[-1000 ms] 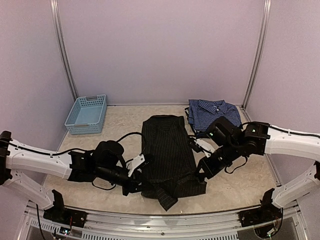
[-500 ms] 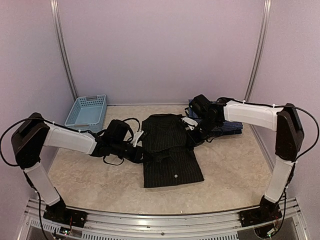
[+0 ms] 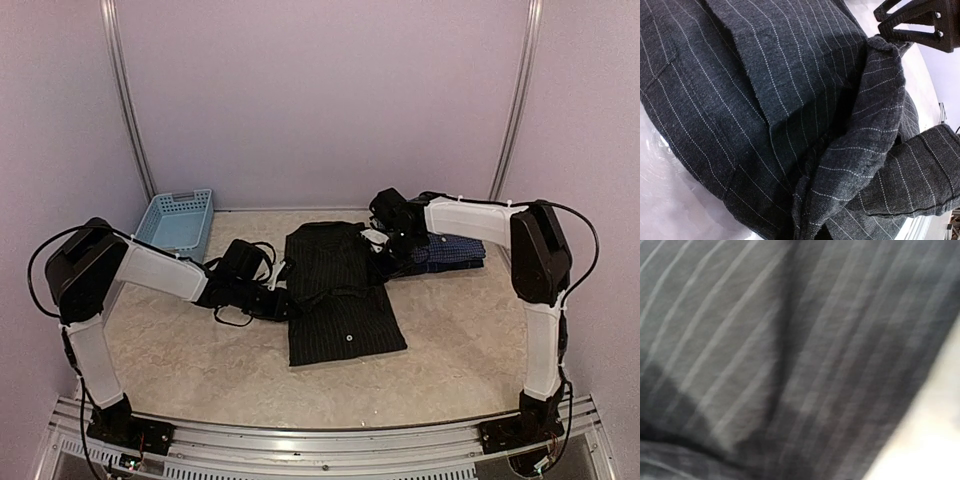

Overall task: Fold and stack the long sleeve shirts
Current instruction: Fold the rectangle-folded shirt at the center of the board.

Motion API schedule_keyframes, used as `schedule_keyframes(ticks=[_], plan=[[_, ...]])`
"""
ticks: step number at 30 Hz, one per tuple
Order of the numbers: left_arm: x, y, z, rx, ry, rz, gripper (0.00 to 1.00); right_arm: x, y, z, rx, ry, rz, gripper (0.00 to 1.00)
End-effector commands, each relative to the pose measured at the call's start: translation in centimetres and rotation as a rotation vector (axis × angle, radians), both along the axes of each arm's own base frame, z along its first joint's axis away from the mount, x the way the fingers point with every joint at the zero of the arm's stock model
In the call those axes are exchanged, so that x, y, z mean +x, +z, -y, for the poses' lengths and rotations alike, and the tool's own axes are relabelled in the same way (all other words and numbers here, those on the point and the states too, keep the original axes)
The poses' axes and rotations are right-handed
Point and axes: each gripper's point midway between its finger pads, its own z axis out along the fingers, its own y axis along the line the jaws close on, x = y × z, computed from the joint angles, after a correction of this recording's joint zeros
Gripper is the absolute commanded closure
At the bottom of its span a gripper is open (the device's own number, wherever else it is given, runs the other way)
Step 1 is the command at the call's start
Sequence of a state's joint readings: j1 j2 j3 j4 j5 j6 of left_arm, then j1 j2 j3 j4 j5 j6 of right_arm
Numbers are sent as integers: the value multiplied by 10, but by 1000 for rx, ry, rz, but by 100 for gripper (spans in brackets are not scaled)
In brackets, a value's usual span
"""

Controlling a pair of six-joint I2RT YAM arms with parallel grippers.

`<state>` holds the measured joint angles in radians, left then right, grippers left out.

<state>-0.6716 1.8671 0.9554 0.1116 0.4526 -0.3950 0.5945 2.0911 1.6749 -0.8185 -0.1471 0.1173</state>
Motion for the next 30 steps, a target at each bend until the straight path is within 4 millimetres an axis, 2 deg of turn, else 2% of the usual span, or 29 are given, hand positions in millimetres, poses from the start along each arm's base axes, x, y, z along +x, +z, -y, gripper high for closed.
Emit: schedule_keyframes(ticks=[1,5,10,13,18,20,24,28,30], plan=[[18,0,-5,9,82,6,94,29,20,19,-46,-74,99,63],[24,-1,-8,17,117,8,92,39,43,36,-73,-121,175,57],[38,12,-13,6,189,41,77,42,64,50,-86,-176,256,53],[47,25,-14,-15,213,71,73,29,72,38,8,-140,277,51],[59,51,-24,-19,276,153,57,-7,81,7,209,-35,279,50],[61,63,-27,-34,297,192,49,-22,78,-6,284,7,247,50],[57,84,-30,-93,303,240,43,-43,62,-23,371,65,185,50],[40,96,-24,-162,266,254,37,-53,44,-35,429,96,125,51],[27,102,-15,-195,224,260,37,-51,35,-38,435,97,117,51]])
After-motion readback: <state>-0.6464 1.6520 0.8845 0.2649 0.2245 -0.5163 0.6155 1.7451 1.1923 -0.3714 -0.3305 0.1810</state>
